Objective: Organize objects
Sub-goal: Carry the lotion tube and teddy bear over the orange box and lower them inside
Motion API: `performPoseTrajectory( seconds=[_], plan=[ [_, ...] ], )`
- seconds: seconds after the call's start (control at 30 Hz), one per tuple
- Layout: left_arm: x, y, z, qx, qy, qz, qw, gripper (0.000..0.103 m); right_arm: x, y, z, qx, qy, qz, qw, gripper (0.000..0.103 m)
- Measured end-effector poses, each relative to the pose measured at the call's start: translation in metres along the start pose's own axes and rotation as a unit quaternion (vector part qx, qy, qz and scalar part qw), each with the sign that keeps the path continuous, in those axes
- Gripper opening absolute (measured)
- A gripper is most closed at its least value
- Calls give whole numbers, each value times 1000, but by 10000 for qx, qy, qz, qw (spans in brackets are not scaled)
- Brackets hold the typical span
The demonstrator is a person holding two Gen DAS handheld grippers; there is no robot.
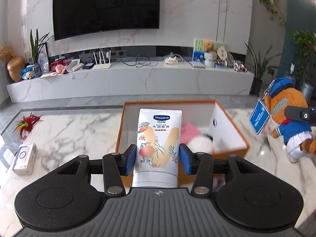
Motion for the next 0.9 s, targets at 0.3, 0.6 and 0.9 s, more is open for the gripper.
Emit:
performPoseTrajectory(
  seconds=[0.3,0.6,0.9],
  plan=[
    [90,-15,-20,-407,-234,90,9989,54,96,6,-10,422,-174,-133,9989,53],
    [153,-22,-14,-562,-675,9,9961,54,189,2,12,483,-686,-161,9963,53],
    [174,-21,-10,-627,-830,-3,9946,54,226,8,28,560,-967,-118,9937,53]
  ],
)
Point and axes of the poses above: each gripper's, at about its wrist camera, not at the fingertips, and x roughly the way its jaws point, y to its right, z to its underside, the point moved 1 cm from there along x, roughly the way its jaws point, and after that the axes turned 4 degrees about y, right-handed, at the moved point
